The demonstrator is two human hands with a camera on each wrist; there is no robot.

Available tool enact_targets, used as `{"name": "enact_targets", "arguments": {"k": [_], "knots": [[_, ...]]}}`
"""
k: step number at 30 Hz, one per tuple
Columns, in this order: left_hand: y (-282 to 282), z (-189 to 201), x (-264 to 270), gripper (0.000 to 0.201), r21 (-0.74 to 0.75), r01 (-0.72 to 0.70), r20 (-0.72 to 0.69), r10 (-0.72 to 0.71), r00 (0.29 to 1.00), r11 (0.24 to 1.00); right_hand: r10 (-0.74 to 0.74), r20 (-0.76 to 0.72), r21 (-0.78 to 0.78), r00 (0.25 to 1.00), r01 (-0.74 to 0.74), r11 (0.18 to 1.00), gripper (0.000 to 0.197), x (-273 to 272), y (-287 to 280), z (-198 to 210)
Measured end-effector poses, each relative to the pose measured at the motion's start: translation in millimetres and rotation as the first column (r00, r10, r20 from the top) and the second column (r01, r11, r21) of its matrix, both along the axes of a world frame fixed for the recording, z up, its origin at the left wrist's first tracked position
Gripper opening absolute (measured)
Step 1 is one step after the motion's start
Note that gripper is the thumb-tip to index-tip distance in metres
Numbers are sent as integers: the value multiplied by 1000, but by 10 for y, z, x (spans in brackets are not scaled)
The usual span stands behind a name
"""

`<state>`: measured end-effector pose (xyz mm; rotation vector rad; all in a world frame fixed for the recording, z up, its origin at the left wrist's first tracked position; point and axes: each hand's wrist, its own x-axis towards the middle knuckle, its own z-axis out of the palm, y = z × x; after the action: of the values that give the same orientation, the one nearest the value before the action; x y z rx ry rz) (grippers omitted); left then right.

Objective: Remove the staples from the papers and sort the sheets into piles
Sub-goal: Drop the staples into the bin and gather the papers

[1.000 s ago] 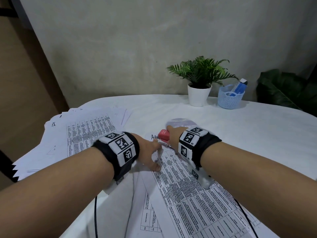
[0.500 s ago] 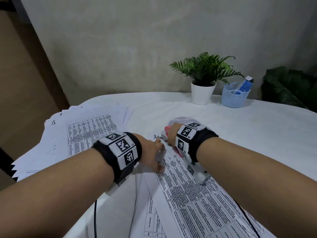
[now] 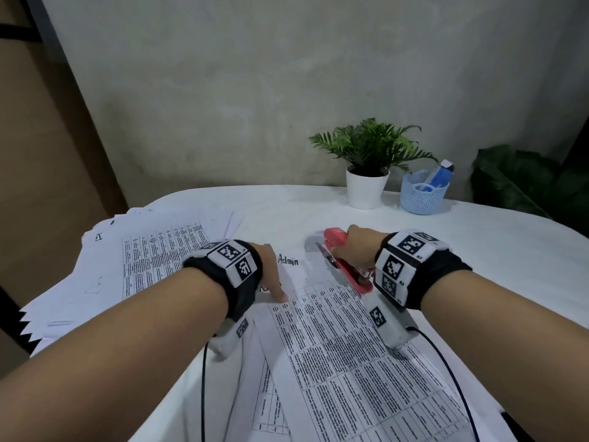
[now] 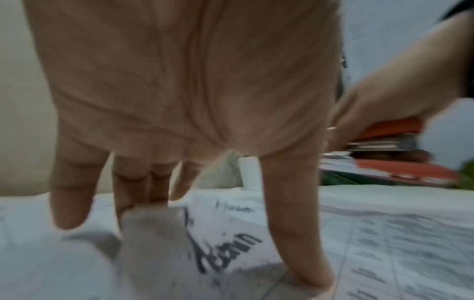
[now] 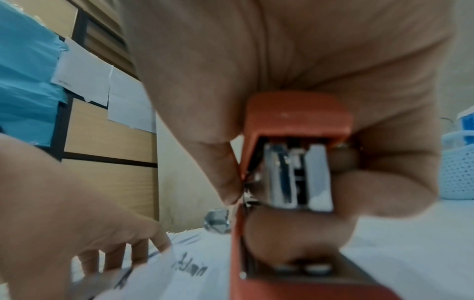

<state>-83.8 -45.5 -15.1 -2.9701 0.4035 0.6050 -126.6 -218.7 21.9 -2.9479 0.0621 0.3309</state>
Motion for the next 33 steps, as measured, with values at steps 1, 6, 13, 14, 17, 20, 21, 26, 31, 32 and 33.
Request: {"name": "enact_targets", "arguments": {"k": [1, 6, 13, 14, 17, 20, 21, 26, 31, 32, 33], "knots": [[-11, 16, 23, 62, -26, -35, -40, 34, 999, 999, -5, -4, 4, 1000, 5, 1000, 40, -39, -23, -9], [-26, -19, -21, 32, -67, -88, -19, 87, 996, 994, -43, -59, 76, 997, 47, 996, 43, -186, -91, -70], [76, 247, -305, 41, -189, -89, 16, 93, 996, 978, -109, -21, 125, 994, 111, 986, 51, -294, -204, -8], [168, 330, -324, 35, -247, -97, 39, 110, 993, 964, -106, -10, 131, 994, 106, 986, 51, -314, -203, 38], [574, 669, -272, 31, -396, -165, 164, 246, 955, 903, -40, 37, 125, 999, 35, 992, 50, -356, -134, 169], [1138, 998, -123, 34, -551, -294, 183, 457, 870, 781, 11, 57, 148, 998, -20, 989, 45, -376, 50, 261], [1324, 1060, -79, 37, -600, -319, 178, 511, 841, 734, 24, 59, 168, 998, -34, 985, 41, -380, 136, 276], [1954, 1041, 109, 49, -681, -359, 286, 682, 673, 639, 112, 34, 187, 993, -116, 975, 45, -410, 653, 288], [2372, 669, 228, 77, -740, -395, 212, 746, 631, 545, 184, 7, 214, 983, -181, 960, 48, -389, 1200, 228], [2434, 591, 218, 82, -718, -408, 219, 739, 637, 564, 201, -1, 217, 980, -196, 956, 47, -381, 1311, 220], [2500, 509, 197, 80, -696, -402, 245, 724, 645, 594, 219, -8, 220, 976, -212, 952, 46, -378, 1423, 213]]}}
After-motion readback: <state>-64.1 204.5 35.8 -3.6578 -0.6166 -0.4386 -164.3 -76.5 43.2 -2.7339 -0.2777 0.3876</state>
